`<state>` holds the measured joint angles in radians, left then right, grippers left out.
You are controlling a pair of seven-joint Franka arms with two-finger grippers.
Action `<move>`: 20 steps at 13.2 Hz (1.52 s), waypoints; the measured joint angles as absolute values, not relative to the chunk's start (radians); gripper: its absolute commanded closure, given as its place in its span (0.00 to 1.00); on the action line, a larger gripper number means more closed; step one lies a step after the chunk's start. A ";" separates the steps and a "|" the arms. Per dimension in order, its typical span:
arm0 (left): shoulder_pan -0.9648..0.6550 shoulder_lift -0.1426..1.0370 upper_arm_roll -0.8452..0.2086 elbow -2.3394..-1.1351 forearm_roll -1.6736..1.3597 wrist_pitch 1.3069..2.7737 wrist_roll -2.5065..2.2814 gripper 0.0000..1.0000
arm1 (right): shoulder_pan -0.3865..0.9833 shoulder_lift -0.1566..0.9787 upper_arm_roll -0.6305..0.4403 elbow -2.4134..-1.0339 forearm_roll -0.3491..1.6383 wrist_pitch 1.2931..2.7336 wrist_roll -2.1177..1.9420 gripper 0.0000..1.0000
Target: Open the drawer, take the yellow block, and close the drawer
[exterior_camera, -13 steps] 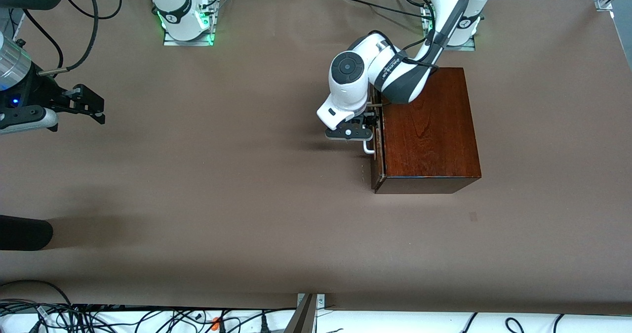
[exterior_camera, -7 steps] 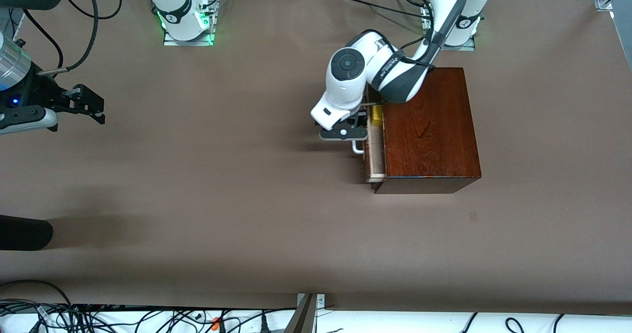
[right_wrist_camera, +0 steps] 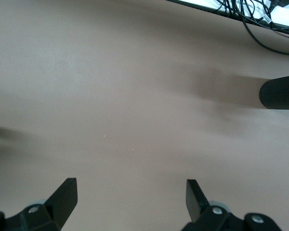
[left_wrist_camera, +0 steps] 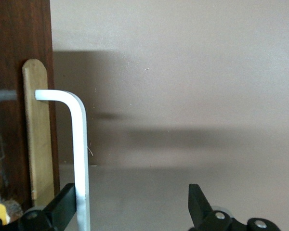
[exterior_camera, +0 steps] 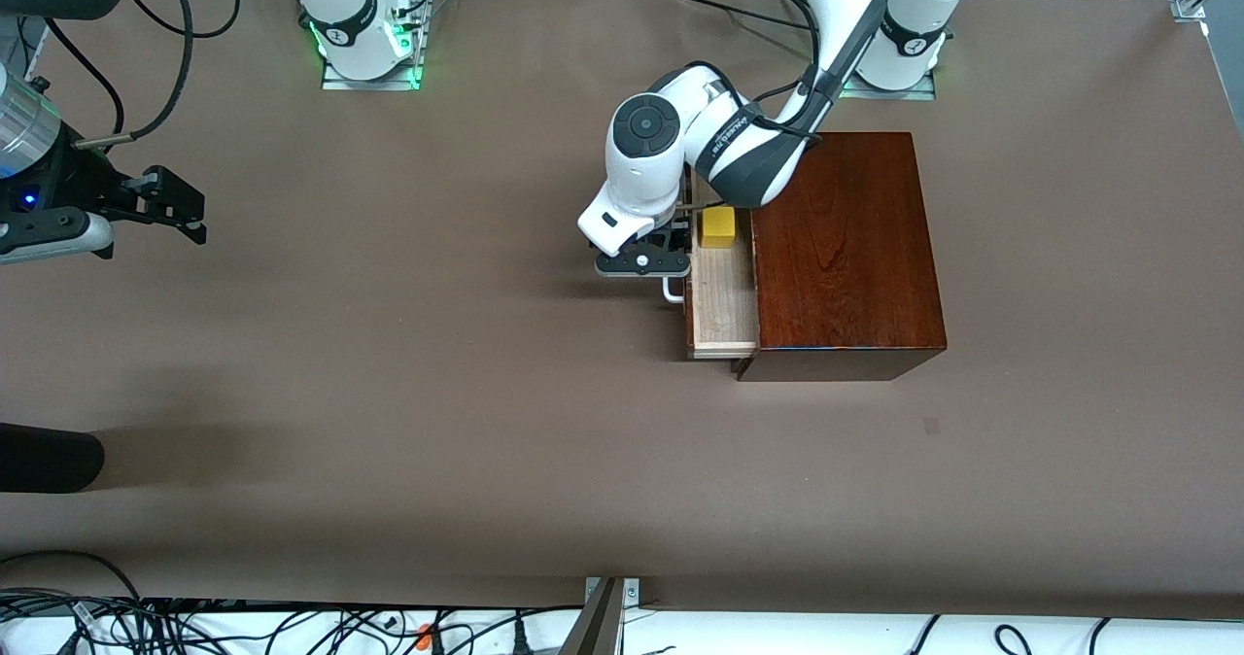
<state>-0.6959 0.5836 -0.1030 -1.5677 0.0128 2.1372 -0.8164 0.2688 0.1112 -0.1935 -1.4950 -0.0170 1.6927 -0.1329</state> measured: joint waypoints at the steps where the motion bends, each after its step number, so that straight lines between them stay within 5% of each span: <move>1: -0.696 0.585 -0.103 -1.565 0.013 2.134 -0.817 0.00 | 0.269 0.111 -0.194 -1.495 -0.017 1.693 -0.133 0.00; 11: -0.698 0.590 -0.103 -1.499 0.003 2.136 -0.829 0.00 | 0.269 0.111 -0.194 -1.495 -0.017 1.693 -0.133 0.00; 20: -0.504 0.321 -0.090 -1.452 0.004 1.635 -0.668 0.00 | 0.269 0.135 -0.194 -1.504 -0.017 1.687 -0.133 0.00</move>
